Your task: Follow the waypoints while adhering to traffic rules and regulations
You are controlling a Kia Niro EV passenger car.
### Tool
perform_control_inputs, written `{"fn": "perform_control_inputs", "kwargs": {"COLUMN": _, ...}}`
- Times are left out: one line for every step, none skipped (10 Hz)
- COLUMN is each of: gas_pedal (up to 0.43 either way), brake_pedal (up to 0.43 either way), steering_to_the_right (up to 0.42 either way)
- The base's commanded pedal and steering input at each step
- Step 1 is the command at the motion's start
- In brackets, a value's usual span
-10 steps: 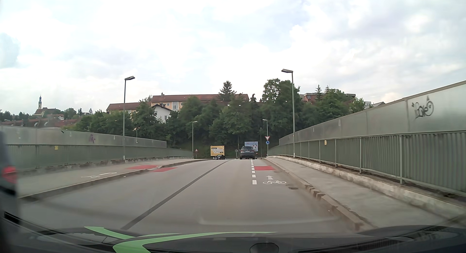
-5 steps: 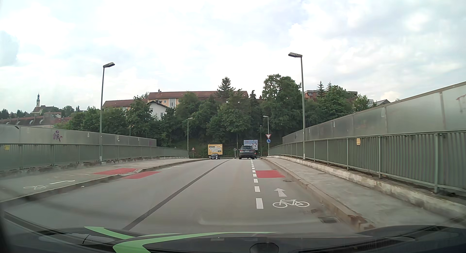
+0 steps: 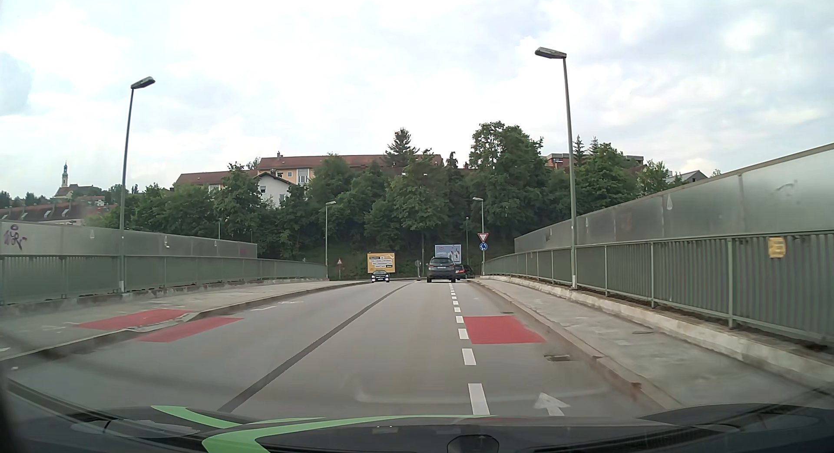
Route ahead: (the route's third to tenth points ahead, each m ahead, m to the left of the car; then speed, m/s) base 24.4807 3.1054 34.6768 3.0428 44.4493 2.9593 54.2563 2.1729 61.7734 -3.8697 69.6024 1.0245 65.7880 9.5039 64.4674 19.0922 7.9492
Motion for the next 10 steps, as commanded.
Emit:
{"fn": "perform_control_inputs", "kwargs": {"gas_pedal": 0.13, "brake_pedal": 0.0, "steering_to_the_right": 0.005}}
{"fn": "perform_control_inputs", "kwargs": {"gas_pedal": 0.13, "brake_pedal": 0.0, "steering_to_the_right": 0.004}}
{"fn": "perform_control_inputs", "kwargs": {"gas_pedal": 0.13, "brake_pedal": 0.0, "steering_to_the_right": 0.004}}
{"fn": "perform_control_inputs", "kwargs": {"gas_pedal": 0.13, "brake_pedal": 0.0, "steering_to_the_right": 0.004}}
{"fn": "perform_control_inputs", "kwargs": {"gas_pedal": 0.13, "brake_pedal": 0.0, "steering_to_the_right": 0.004}}
{"fn": "perform_control_inputs", "kwargs": {"gas_pedal": 0.118, "brake_pedal": 0.0, "steering_to_the_right": 0.004}}
{"fn": "perform_control_inputs", "kwargs": {"gas_pedal": 0.118, "brake_pedal": 0.0, "steering_to_the_right": 0.005}}
{"fn": "perform_control_inputs", "kwargs": {"gas_pedal": 0.11, "brake_pedal": 0.0, "steering_to_the_right": 0.004}}
{"fn": "perform_control_inputs", "kwargs": {"gas_pedal": 0.098, "brake_pedal": 0.0, "steering_to_the_right": 0.004}}
{"fn": "perform_control_inputs", "kwargs": {"gas_pedal": 0.087, "brake_pedal": 0.0, "steering_to_the_right": 0.004}}
